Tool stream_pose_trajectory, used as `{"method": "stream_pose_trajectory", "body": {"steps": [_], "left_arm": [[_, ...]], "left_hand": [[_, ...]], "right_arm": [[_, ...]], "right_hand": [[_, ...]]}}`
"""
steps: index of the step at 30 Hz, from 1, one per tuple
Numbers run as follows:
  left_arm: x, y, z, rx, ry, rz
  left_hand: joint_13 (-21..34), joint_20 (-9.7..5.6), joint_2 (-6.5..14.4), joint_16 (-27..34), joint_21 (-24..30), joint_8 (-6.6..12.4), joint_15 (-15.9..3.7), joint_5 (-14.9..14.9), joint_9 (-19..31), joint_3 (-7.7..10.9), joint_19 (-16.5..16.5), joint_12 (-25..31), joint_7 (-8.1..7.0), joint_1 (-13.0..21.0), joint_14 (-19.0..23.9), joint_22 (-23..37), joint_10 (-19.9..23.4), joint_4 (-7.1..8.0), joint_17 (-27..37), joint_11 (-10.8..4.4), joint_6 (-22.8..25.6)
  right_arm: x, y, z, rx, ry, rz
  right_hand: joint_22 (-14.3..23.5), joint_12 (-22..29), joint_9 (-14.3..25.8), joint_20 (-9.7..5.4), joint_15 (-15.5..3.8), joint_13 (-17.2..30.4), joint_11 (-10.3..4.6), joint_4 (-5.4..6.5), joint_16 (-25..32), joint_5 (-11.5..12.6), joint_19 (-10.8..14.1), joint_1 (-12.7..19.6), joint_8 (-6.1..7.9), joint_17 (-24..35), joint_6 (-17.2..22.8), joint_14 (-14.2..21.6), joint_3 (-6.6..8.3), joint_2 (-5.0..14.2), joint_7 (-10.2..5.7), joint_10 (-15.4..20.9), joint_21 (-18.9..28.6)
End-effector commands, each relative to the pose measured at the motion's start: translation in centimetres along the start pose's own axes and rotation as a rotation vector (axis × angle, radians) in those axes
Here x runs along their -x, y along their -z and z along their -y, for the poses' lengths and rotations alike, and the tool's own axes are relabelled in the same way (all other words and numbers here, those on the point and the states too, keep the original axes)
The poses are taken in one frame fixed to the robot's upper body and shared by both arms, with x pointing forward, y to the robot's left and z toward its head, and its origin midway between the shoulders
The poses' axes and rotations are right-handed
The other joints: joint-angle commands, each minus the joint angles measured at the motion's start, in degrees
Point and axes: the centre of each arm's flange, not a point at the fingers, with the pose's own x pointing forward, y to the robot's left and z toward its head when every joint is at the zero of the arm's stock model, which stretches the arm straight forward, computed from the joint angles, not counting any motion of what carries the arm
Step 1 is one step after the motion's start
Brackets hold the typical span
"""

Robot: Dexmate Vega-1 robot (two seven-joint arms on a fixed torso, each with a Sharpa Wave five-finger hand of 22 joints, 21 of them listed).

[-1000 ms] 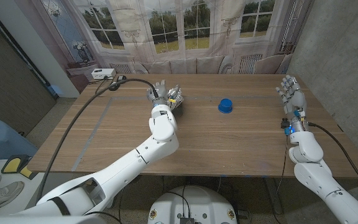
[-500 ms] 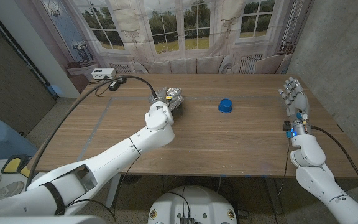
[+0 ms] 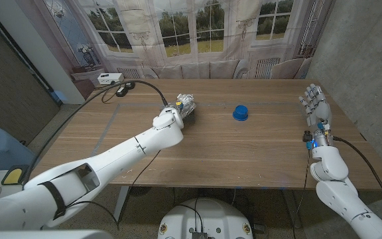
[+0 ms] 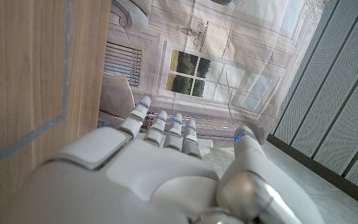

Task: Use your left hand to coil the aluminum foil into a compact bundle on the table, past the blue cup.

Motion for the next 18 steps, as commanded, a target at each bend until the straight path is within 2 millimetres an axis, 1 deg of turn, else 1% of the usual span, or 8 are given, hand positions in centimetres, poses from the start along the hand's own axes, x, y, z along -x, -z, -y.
{"method": "stream_pose_trajectory", "body": {"steps": [1,2,4,7,8,14,16,18], "left_arm": [[-0.5,-0.7,0.8,-0.055,0.037,-0.013],[-0.5,-0.9,0.9,-0.069,0.024,-0.020],[-0.3,-1.2,0.9,-0.094,0.002,-0.026],[-0.2,-1.7,1.1,-0.143,-0.016,-0.030],[-0.2,-2.0,1.2,-0.169,-0.022,-0.036],[0.0,-3.5,1.5,-0.311,-0.090,-0.054],[0.0,-4.1,1.7,-0.371,-0.117,-0.059],[0.0,-4.5,2.0,-0.422,-0.137,-0.055]], "left_hand": [[0.2,-0.16,0.9,0.1,-0.5,0.73,-0.44,0.8,0.0,0.03,0.9,0.4,-0.91,-0.6,0.3,0.2,0.8,0.34,0.2,-0.97,2.5],[0.2,-0.15,1.3,0.1,-0.8,1.04,-0.68,1.1,-0.1,0.21,1.0,0.5,-1.56,-0.3,0.6,0.2,1.4,0.12,0.1,-1.37,4.1],[0.2,-0.17,1.6,0.2,-1.0,1.17,-1.19,1.3,-0.1,0.39,1.2,0.8,-2.04,0.1,1.3,0.2,2.4,-0.12,0.1,-1.61,5.1],[0.2,-0.16,1.2,0.2,-1.3,1.19,-1.58,1.3,-0.1,0.51,1.5,1.0,-2.61,0.9,1.8,0.2,3.3,-0.84,0.0,-1.69,6.0],[0.2,-0.17,0.9,0.1,-1.5,1.17,-1.66,1.3,-0.1,0.58,1.6,0.9,-3.15,1.6,1.8,0.2,3.3,-1.40,0.0,-1.75,6.4],[0.2,-0.18,-0.9,0.0,-2.2,0.85,-2.53,1.0,-0.1,0.82,2.2,0.6,-4.42,4.6,2.3,0.2,3.4,-4.01,-0.1,-2.42,7.0],[0.3,-0.21,-2.0,-0.1,-2.4,0.41,-2.92,0.7,0.0,0.90,2.9,0.5,-5.05,6.5,2.4,0.2,3.2,-5.65,-0.1,-2.67,6.3],[0.4,-0.24,-2.7,0.1,-2.4,0.15,-3.46,0.4,0.0,1.01,3.8,0.3,-5.38,8.0,3.0,0.3,3.0,-6.89,0.0,-2.79,5.8]], "right_arm": [[0.7,0.4,0.1,-0.011,0.013,0.001],[0.7,0.5,0.1,-0.013,0.015,0.000],[0.8,0.7,0.1,-0.017,0.015,-0.002],[0.8,0.9,0.1,-0.023,0.016,-0.003],[0.8,1.0,0.1,-0.024,0.016,-0.003],[0.7,1.1,0.2,-0.026,0.018,-0.002],[0.7,1.2,0.3,-0.025,0.022,-0.004],[0.8,1.3,0.4,-0.027,0.025,-0.005]], "right_hand": [[0.2,-0.1,0.2,-0.18,-0.05,0.0,-0.01,-0.31,-0.3,0.4,0.5,-0.1,0.04,0.0,0.3,0.7,0.30,-0.12,0.03,0.7,-0.1],[0.2,-0.1,0.2,-0.19,-0.06,0.0,-0.02,-0.31,-0.3,0.4,0.5,-0.1,0.04,0.0,0.3,0.7,0.30,-0.12,0.03,0.7,-0.1],[0.2,-0.1,0.2,-0.16,-0.05,0.0,0.03,-0.30,-0.3,0.4,0.4,-0.1,0.03,0.0,0.3,0.7,0.28,-0.13,0.05,0.7,-0.1],[0.2,-0.1,0.2,-0.17,-0.06,0.0,0.00,-0.29,-0.3,0.4,0.4,-0.1,0.04,0.0,0.3,0.7,0.29,-0.12,0.03,0.7,-0.1],[0.2,-0.1,0.2,-0.17,-0.09,0.0,0.01,-0.29,-0.3,0.4,0.4,-0.1,0.03,0.0,0.3,0.8,0.29,-0.12,0.03,0.7,-0.1],[0.2,0.0,0.2,-0.17,-0.06,0.0,0.10,-0.30,-0.3,0.4,0.4,-0.1,0.04,0.0,0.3,0.8,0.31,-0.11,-0.02,0.8,-0.1],[0.2,0.0,0.2,-0.16,-0.03,0.0,0.14,-0.29,-0.3,0.4,0.4,-0.2,0.03,0.0,0.3,0.8,0.30,-0.11,-0.02,0.9,-0.1],[0.2,0.0,0.2,-0.17,0.01,0.0,0.22,-0.29,-0.3,0.4,0.4,-0.2,0.04,0.0,0.4,0.8,0.31,-0.10,-0.03,0.9,-0.1]]}}
